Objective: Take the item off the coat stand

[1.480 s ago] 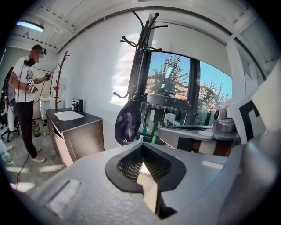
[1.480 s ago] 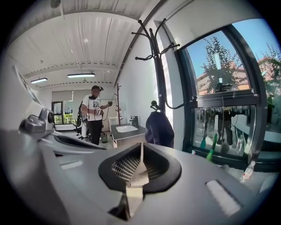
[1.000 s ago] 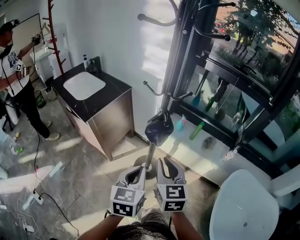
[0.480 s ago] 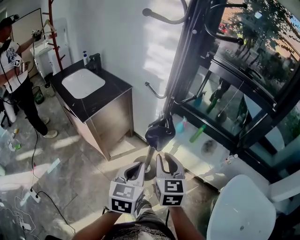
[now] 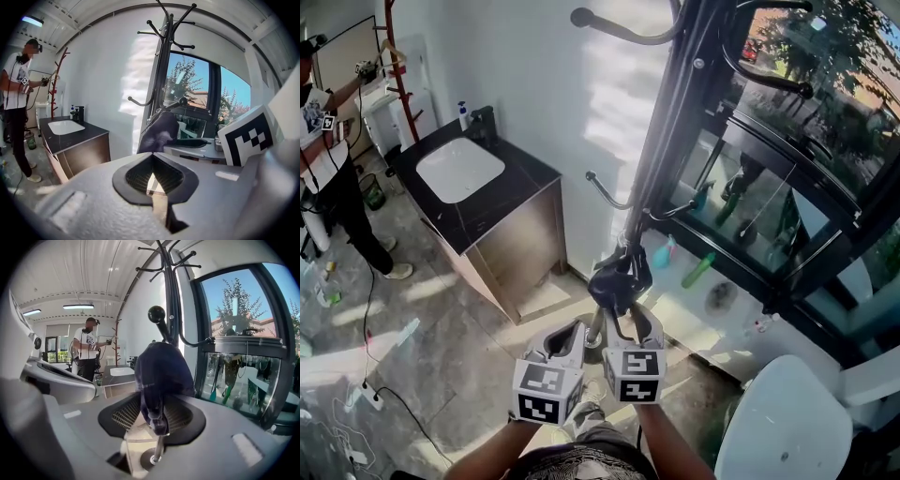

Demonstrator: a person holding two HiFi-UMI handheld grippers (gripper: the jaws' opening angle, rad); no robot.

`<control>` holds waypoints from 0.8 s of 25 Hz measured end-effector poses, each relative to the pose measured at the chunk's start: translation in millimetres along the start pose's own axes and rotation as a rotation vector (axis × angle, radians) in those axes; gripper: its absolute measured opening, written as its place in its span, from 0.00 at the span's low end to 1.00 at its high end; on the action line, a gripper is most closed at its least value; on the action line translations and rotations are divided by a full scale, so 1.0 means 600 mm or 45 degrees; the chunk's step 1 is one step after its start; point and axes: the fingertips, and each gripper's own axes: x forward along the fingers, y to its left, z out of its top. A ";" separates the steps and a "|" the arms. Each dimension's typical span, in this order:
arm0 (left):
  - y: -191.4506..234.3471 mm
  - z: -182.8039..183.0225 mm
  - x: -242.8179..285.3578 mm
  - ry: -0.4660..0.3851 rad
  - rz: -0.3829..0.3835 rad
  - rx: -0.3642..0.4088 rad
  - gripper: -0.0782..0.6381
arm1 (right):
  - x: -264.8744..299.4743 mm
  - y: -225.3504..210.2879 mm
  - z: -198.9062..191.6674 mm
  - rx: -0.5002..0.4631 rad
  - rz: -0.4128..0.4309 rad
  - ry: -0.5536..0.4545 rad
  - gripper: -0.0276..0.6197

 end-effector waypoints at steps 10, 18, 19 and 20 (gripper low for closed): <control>0.037 0.001 0.030 0.021 0.026 -0.024 0.12 | 0.048 -0.025 0.005 0.030 -0.057 0.022 0.15; 0.035 -0.002 0.028 0.026 0.013 -0.021 0.12 | 0.026 -0.022 0.010 -0.019 -0.073 -0.015 0.08; 0.033 -0.002 0.027 0.024 0.010 -0.020 0.12 | 0.020 -0.023 0.014 -0.023 -0.085 -0.021 0.08; 0.031 -0.003 0.026 0.024 0.006 -0.020 0.12 | 0.015 -0.024 0.017 -0.028 -0.094 -0.027 0.07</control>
